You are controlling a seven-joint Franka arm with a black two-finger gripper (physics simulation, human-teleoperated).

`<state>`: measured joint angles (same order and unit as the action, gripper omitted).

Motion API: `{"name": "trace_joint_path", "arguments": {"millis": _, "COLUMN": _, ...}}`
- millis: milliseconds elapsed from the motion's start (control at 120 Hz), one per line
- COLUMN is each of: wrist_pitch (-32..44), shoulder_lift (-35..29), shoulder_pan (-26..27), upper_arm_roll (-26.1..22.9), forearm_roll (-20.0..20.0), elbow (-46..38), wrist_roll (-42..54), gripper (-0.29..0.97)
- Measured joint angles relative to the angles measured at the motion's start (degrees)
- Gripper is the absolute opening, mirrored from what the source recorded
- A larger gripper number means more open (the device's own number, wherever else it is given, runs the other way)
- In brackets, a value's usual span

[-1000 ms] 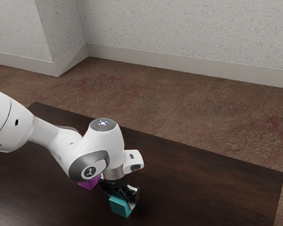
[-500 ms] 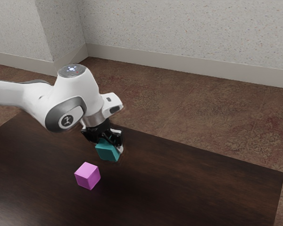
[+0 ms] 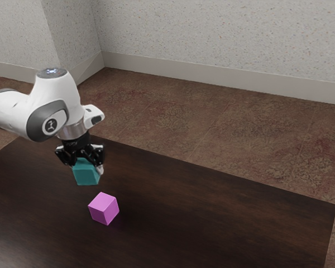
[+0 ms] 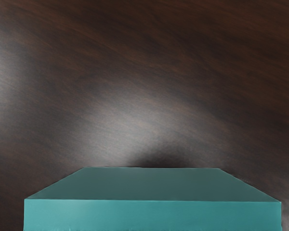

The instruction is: Pick up the blue block with one arm, and put the blue block on the pink block with one arm

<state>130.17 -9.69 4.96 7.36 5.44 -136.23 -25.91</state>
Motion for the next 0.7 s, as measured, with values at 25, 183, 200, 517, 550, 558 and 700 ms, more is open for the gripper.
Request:
{"name": "trace_joint_path", "arguments": {"millis": 25, "wrist_pitch": -0.1, "shoulder_lift": 0.6, "shoulder_pan": -0.4, "upper_arm_roll": 0.0, "forearm_roll": 0.1, "elbow": 0.3, "wrist_roll": 0.5, "gripper": 0.30}}
{"name": "trace_joint_path", "arguments": {"millis": 183, "wrist_pitch": 0.2, "shoulder_lift": 3.3, "shoulder_pan": -1.4, "upper_arm_roll": 0.1, "forearm_roll": 1.7, "elbow": 1.4, "wrist_roll": 4.1, "gripper": 0.30}}
{"name": "trace_joint_path", "arguments": {"millis": 200, "wrist_pitch": 0.3, "shoulder_lift": 3.7, "shoulder_pan": -1.4, "upper_arm_roll": 0.1, "forearm_roll": 1.7, "elbow": 1.6, "wrist_roll": 4.4, "gripper": 0.30}}
{"name": "trace_joint_path", "arguments": {"millis": 517, "wrist_pitch": 6.0, "shoulder_lift": 9.7, "shoulder_pan": -1.5, "upper_arm_roll": -0.1, "forearm_roll": 1.1, "elbow": 2.2, "wrist_roll": 8.8, "gripper": 0.30}}
{"name": "trace_joint_path", "arguments": {"millis": 550, "wrist_pitch": 6.4, "shoulder_lift": 9.9, "shoulder_pan": -1.4, "upper_arm_roll": 0.1, "forearm_roll": 1.1, "elbow": 2.2, "wrist_roll": 9.2, "gripper": 0.30}}
{"name": "trace_joint_path", "arguments": {"millis": 558, "wrist_pitch": 6.5, "shoulder_lift": 9.9, "shoulder_pan": -1.3, "upper_arm_roll": 0.1, "forearm_roll": 1.1, "elbow": 2.2, "wrist_roll": 9.2, "gripper": 0.30}}
{"name": "trace_joint_path", "arguments": {"millis": 700, "wrist_pitch": 7.8, "shoulder_lift": 9.5, "shoulder_pan": -1.5, "upper_arm_roll": 0.0, "forearm_roll": 1.1, "elbow": 2.2, "wrist_roll": 10.3, "gripper": 0.30}}
